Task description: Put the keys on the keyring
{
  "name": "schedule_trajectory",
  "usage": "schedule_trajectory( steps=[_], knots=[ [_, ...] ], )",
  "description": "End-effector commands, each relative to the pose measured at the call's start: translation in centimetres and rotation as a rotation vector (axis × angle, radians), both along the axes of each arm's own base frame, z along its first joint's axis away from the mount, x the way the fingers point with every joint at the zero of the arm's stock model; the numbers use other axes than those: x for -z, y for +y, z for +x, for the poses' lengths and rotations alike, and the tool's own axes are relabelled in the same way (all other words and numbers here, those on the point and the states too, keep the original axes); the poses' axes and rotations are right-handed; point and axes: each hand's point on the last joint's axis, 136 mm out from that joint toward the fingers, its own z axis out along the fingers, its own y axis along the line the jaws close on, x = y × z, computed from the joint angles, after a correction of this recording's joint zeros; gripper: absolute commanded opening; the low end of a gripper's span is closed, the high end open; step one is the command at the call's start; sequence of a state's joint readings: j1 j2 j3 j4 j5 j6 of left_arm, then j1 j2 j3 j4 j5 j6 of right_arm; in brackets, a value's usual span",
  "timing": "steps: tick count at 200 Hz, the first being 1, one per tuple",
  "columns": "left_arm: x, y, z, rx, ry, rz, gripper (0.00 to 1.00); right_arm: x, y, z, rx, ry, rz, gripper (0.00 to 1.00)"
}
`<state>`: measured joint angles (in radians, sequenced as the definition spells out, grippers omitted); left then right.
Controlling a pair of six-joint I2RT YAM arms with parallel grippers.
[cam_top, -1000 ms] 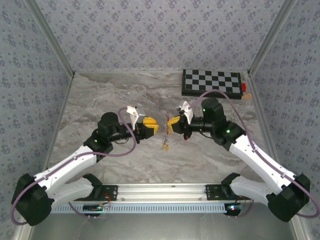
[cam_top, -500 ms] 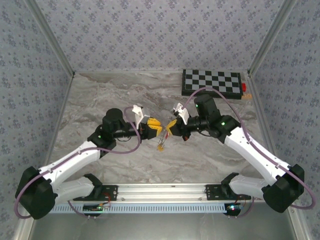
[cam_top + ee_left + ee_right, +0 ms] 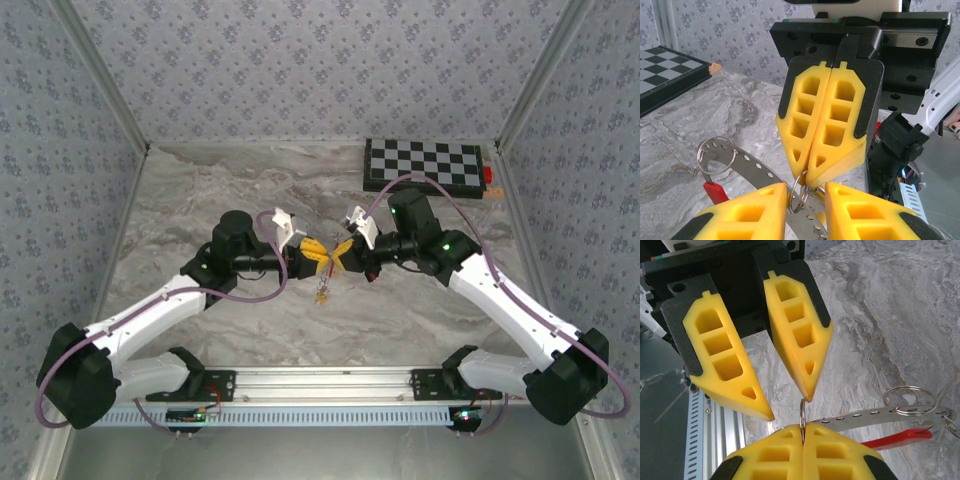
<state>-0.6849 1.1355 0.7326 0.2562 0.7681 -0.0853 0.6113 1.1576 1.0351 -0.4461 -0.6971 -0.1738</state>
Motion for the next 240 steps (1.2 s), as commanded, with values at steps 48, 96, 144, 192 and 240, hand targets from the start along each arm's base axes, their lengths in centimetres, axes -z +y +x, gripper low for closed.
schedule_trajectory(
  steps=[48, 96, 144, 192, 240],
  knots=[
    [-1.2, -0.4, -0.1, 0.045, -0.032, -0.012, 0.26, -1.5, 0.4, -0.6, -0.036, -0.021, 0.035, 0.0],
    [-1.2, -0.4, 0.2, 0.031, -0.035, -0.012, 0.26, -1.5, 0.4, -0.8, -0.041, -0.024, 0.035, 0.0],
    [-1.1, -0.6, 0.0, 0.05, -0.029, -0.009, 0.13, -1.4, 0.5, -0.8, -0.043, -0.023, 0.033, 0.0],
    [-1.3, -0.6, 0.1, 0.044, -0.028, -0.014, 0.0, -1.2, 0.4, -0.7, -0.035, -0.027, 0.028, 0.0],
    [-1.9, -0.5, 0.0, 0.037, -0.039, -0.034, 0.0, -1.2, 0.2, -0.4, -0.015, -0.037, 0.023, 0.07]
  ],
)
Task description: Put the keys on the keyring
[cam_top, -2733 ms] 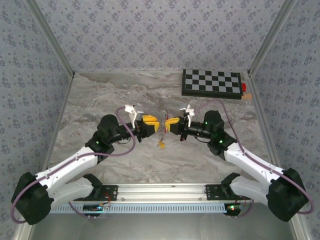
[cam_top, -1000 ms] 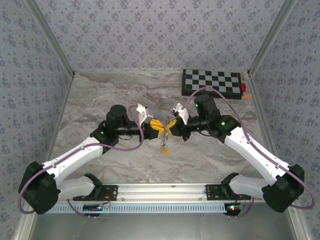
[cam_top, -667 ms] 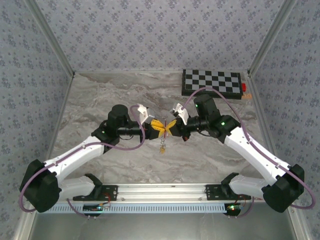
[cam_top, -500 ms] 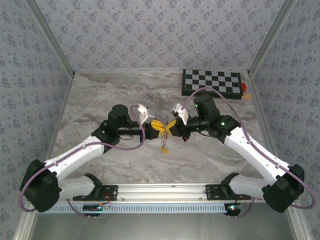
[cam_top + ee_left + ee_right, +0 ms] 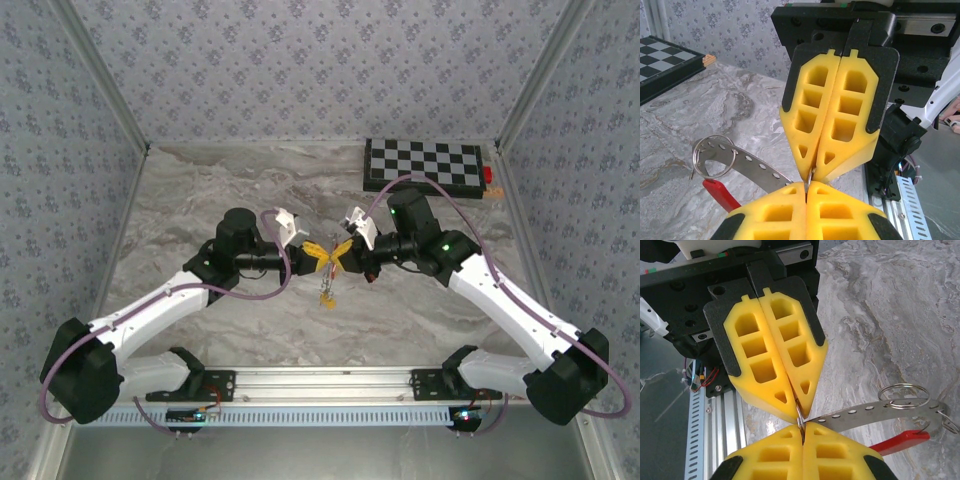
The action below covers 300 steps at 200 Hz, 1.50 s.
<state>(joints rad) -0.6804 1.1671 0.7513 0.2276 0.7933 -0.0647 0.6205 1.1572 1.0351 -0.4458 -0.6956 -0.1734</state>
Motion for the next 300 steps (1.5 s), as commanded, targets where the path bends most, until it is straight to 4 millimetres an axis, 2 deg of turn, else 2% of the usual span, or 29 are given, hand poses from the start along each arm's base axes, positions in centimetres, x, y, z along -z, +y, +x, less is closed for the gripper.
schedule_trajectory(
  steps=[1, 15, 27, 90, 137, 185, 242, 300],
  knots=[
    [-2.6, -0.2, -0.1, 0.015, -0.054, -0.058, 0.0, -1.2, 0.0, -0.2, -0.007, -0.036, 0.024, 0.08],
    [-2.8, -0.1, 0.0, 0.008, -0.056, -0.066, 0.0, -1.3, -0.1, 0.0, 0.013, -0.041, 0.027, 0.28],
    [-2.9, -0.1, 0.2, -0.011, -0.058, -0.075, 0.0, -1.5, -0.5, 0.4, 0.048, -0.054, 0.037, 0.33],
    [-5.7, 1.2, 1.9, -0.201, -0.133, -0.226, 0.0, -4.0, -3.6, 3.2, 0.306, -0.146, 0.295, 0.34],
    [-7.7, 0.8, 1.9, -0.268, -0.176, -0.333, 0.0, -6.0, -4.2, 3.5, 0.348, -0.178, 0.482, 0.36],
    [-9.3, 0.5, 1.6, -0.268, -0.167, -0.413, 0.0, -4.6, -2.7, 2.9, 0.329, -0.297, 0.383, 0.37],
    [-9.5, 0.2, 1.4, -0.266, -0.167, -0.425, 0.0, -4.1, -1.8, 2.7, 0.334, -0.378, 0.33, 0.37],
    [-9.3, -0.3, 1.3, -0.252, -0.159, -0.418, 0.0, -4.4, -0.8, 2.2, 0.329, -0.468, 0.293, 0.38]
  ],
)
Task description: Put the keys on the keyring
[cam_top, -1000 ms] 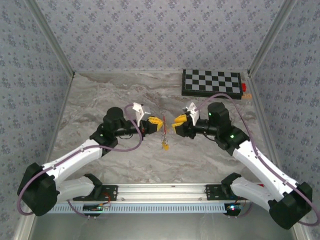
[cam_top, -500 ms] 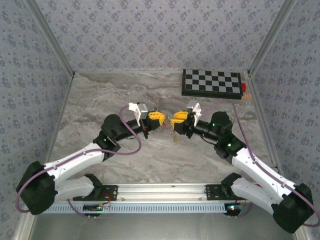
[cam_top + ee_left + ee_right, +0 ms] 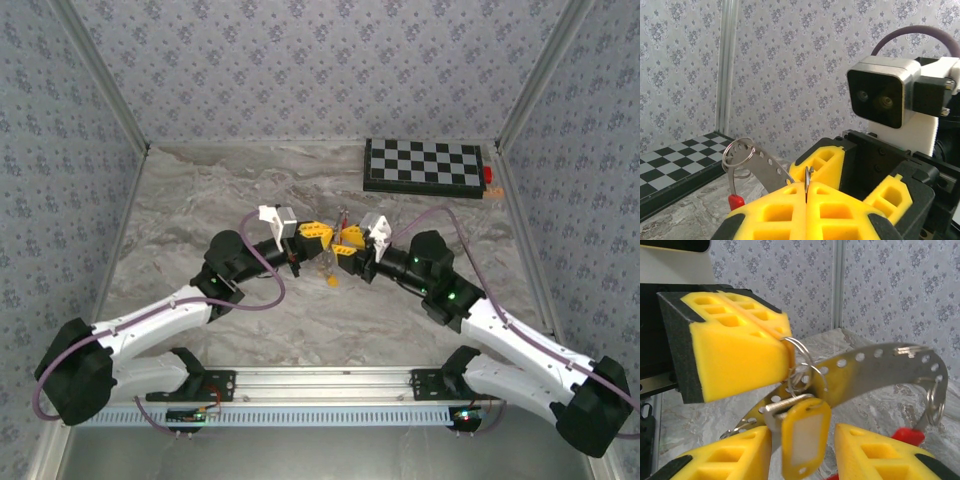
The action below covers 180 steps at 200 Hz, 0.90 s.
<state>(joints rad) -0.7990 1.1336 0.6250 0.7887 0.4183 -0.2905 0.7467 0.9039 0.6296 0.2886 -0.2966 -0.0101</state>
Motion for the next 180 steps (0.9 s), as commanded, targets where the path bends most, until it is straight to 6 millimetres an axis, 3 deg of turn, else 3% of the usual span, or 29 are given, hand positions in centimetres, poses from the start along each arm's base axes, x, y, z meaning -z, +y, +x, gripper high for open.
schedule_trajectory(
  steps=[1, 25, 54, 93, 137, 180],
  knots=[
    [-2.2, 0.0, -0.4, 0.011, -0.041, -0.061, 0.0, -0.8, 0.0, 0.5, 0.041, -0.075, -0.019, 0.38],
    [-2.1, -0.1, -0.4, 0.013, -0.037, -0.056, 0.0, -0.9, 0.0, 0.4, 0.057, -0.103, -0.03, 0.34],
    [-2.2, -0.1, -0.4, 0.012, -0.038, -0.059, 0.0, -0.6, 0.1, 0.1, 0.055, -0.122, -0.045, 0.14],
    [-2.4, 0.1, -0.4, 0.007, -0.042, -0.064, 0.0, 0.3, 0.4, -0.4, 0.037, -0.126, -0.071, 0.01],
    [-2.6, 0.1, -0.6, 0.013, -0.044, -0.07, 0.0, 1.2, 0.7, -0.8, 0.02, -0.118, -0.105, 0.05],
    [-2.2, 0.1, -0.3, 0.003, -0.037, -0.063, 0.0, 1.0, 0.1, -0.9, 0.037, -0.107, -0.088, 0.28]
  ],
)
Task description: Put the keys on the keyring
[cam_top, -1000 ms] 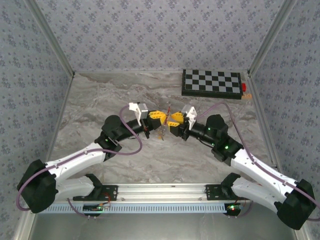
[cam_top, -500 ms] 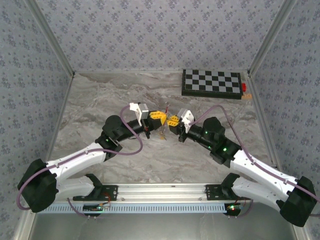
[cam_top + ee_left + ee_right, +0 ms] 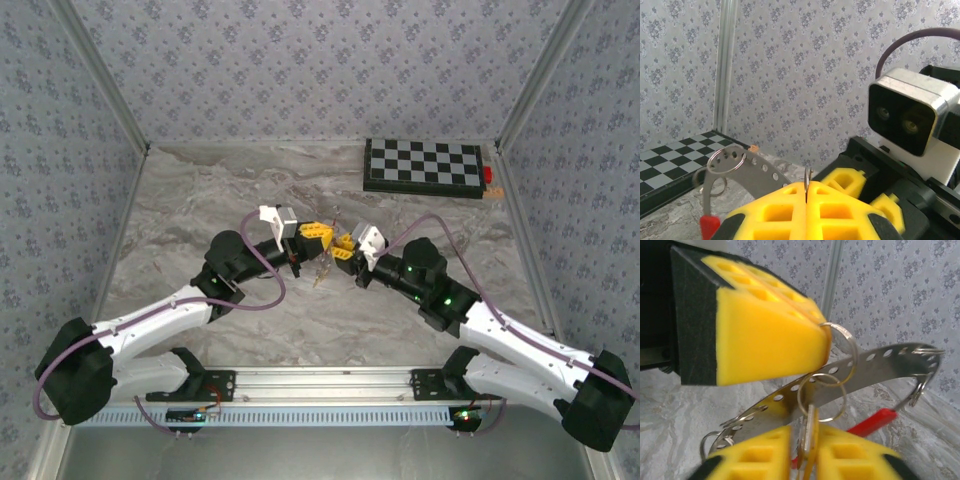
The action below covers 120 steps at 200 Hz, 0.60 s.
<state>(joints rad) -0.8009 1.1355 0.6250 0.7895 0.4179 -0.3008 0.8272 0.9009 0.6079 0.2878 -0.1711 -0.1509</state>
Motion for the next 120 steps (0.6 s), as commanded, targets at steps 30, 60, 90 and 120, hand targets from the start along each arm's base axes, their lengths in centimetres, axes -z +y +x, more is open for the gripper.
schedule_trajectory(
  steps=[30, 60, 90, 120],
  knots=[
    [-2.1, 0.3, -0.1, -0.018, -0.046, -0.058, 0.0, -0.2, -1.8, -0.5, 0.027, 0.073, 0.081, 0.31],
    [-2.2, 0.3, 0.0, -0.019, -0.044, -0.056, 0.0, -1.9, -3.5, 0.1, 0.02, 0.129, 0.231, 0.32],
    [-2.3, 0.2, -0.1, -0.014, -0.042, -0.056, 0.0, -4.6, -4.5, 0.9, -0.024, 0.173, 0.385, 0.32],
    [-2.3, 0.2, -0.1, -0.01, -0.037, -0.056, 0.0, -6.6, -3.7, 0.9, -0.132, 0.21, 0.468, 0.34]
  ],
)
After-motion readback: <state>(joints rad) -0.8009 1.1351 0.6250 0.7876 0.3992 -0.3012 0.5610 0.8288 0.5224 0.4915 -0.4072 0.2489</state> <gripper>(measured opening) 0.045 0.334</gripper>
